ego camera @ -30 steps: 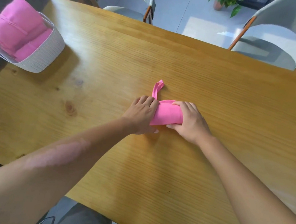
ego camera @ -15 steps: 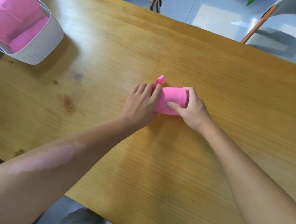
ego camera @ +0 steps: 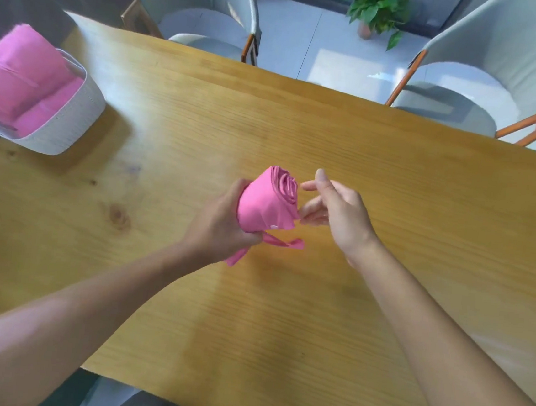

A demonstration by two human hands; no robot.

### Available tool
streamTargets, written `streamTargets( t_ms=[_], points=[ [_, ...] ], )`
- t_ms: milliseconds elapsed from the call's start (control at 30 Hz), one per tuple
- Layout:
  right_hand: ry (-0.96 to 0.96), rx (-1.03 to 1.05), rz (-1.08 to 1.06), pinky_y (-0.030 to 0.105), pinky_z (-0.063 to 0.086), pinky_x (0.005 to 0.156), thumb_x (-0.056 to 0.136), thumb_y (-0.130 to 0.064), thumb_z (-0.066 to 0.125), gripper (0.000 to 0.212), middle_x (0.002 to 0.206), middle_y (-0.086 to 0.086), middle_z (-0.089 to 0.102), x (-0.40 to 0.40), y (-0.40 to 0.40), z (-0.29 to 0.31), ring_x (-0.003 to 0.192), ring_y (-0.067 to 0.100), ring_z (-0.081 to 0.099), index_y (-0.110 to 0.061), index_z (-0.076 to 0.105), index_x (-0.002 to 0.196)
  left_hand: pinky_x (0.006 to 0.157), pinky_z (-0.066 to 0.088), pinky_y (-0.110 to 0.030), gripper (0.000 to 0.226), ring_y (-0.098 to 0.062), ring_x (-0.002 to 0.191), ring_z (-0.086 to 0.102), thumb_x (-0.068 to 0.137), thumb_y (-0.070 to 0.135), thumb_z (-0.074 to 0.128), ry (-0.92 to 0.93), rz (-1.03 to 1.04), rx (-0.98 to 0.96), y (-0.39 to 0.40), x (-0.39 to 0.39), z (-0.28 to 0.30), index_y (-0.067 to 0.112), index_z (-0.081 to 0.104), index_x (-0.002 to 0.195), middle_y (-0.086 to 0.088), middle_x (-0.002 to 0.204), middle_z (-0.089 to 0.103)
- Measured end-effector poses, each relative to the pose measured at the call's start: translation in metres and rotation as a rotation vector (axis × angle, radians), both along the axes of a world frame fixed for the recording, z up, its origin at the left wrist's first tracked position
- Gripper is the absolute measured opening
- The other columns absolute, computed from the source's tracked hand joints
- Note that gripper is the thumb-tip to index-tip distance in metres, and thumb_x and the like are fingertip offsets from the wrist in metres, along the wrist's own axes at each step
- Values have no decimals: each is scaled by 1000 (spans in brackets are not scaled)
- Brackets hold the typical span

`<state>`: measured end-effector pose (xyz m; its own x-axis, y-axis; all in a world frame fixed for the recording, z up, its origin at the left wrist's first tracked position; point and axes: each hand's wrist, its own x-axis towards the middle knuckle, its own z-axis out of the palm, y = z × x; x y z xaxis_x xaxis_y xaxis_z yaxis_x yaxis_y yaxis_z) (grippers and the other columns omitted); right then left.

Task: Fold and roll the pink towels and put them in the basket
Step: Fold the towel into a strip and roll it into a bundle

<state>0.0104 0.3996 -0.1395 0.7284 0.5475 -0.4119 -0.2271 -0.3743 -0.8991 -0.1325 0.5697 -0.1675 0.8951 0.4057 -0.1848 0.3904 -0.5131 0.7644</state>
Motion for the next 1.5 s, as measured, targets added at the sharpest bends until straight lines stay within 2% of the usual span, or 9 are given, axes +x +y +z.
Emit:
streamTargets(
  t_ms=[167,267,367,633,900,1167,1267,1367,1500],
  points=[
    [-247,114,-33,31,50,81,98,-35,59,16,94,-6,75,-28,-15,56,90,9,67,-25,71,103,69,63,-44,49,-14,82,73,62,31,72,-74,197,-353,12,-37,59,40,61,108,7,91,75],
    [-358,130,77,34,50,89,90,-44,65,23,111,-12,71,-57,-9,90,109,9,63,-32,71,108,82,58,-62,46,-33,95,72,67,19,75,-137,166,-501,27,-57,88,19,66,112,-11,98,74],
    [-491,89,199,33,50,94,88,-42,73,32,121,-15,66,-85,9,123,120,8,58,-33,69,118,88,55,-64,52,-46,104,66,69,16,77,-199,107,-582,41,-72,118,9,62,119,-21,108,71],
    [-556,31,310,17,52,73,70,-39,90,37,100,-13,72,-141,68,214,91,9,69,-31,69,100,90,54,-64,47,-47,103,65,74,19,76,-355,11,-632,89,-107,199,8,63,117,-24,108,69],
    [-835,100,152,16,51,80,86,-18,78,11,89,-13,73,-177,124,290,91,6,68,-27,74,89,88,58,-54,36,-34,96,72,71,21,78,-482,-25,-609,149,-123,282,20,70,106,-16,102,73],
    [-431,451,-224,23,55,72,92,-17,69,8,83,2,71,-203,168,335,79,14,69,-11,70,97,74,62,-32,24,-21,85,75,72,22,79,-524,-139,-582,185,-144,318,28,74,94,-5,94,77],
    [-393,245,-296,27,45,52,89,-37,72,36,60,2,54,-211,180,325,52,16,52,-12,60,66,77,61,-34,26,-21,88,74,75,19,78,-533,-158,-576,197,-159,308,27,72,99,-4,96,77],
    [-24,249,-295,24,45,44,91,-36,68,47,58,4,59,-226,195,306,46,16,54,-17,61,49,82,61,-42,29,-27,93,74,76,20,79,-507,-106,-579,213,-177,288,23,71,103,-5,97,76],
    [308,508,-373,25,59,60,96,-18,61,22,93,18,76,-243,222,283,79,22,76,-1,73,89,79,60,-44,23,-32,91,72,75,21,79,-492,2,-548,233,-199,261,18,71,97,-7,91,75]
  ],
)
